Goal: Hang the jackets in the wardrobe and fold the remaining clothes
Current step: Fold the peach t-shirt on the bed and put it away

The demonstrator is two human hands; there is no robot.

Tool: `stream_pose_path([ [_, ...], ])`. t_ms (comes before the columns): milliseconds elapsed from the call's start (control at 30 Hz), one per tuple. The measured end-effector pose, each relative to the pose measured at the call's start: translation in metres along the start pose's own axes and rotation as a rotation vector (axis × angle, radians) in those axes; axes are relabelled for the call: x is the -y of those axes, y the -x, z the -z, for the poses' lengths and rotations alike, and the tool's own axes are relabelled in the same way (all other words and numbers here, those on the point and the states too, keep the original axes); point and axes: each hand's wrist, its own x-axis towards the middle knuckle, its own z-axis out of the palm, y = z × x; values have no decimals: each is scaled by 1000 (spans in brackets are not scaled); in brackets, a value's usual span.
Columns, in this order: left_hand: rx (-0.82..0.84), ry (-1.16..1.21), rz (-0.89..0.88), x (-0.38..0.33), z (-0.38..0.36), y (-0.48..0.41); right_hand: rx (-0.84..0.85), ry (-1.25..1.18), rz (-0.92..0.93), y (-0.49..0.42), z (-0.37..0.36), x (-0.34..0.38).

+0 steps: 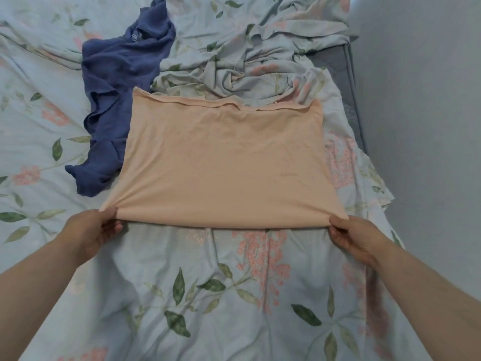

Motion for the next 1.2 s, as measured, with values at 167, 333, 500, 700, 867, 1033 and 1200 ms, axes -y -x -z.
stream_pose_path([
  [167, -24, -96, -96, 15, 8, 12, -153, 341, 146, 0, 10, -22],
  [333, -76, -315, -439, 7, 9, 21, -206, 486, 433, 15, 7, -20],
  [500, -26, -17, -490, -46, 2, 44, -163, 394, 607, 40, -4, 26],
  [700, 154, -52, -497, -108, 13, 97, -154, 544, 721, 103, -15, 77],
  [867, 21, -393, -686, -150, 37, 171, -249, 592, 784, 181, -13, 105],
  [1033, -32, -525, -737, -170, 77, 217, -245, 571, 784, 256, -4, 115],
  [1200, 10, -743, -842, -181, 127, 260, -63, 537, 689, 325, 22, 115],
])
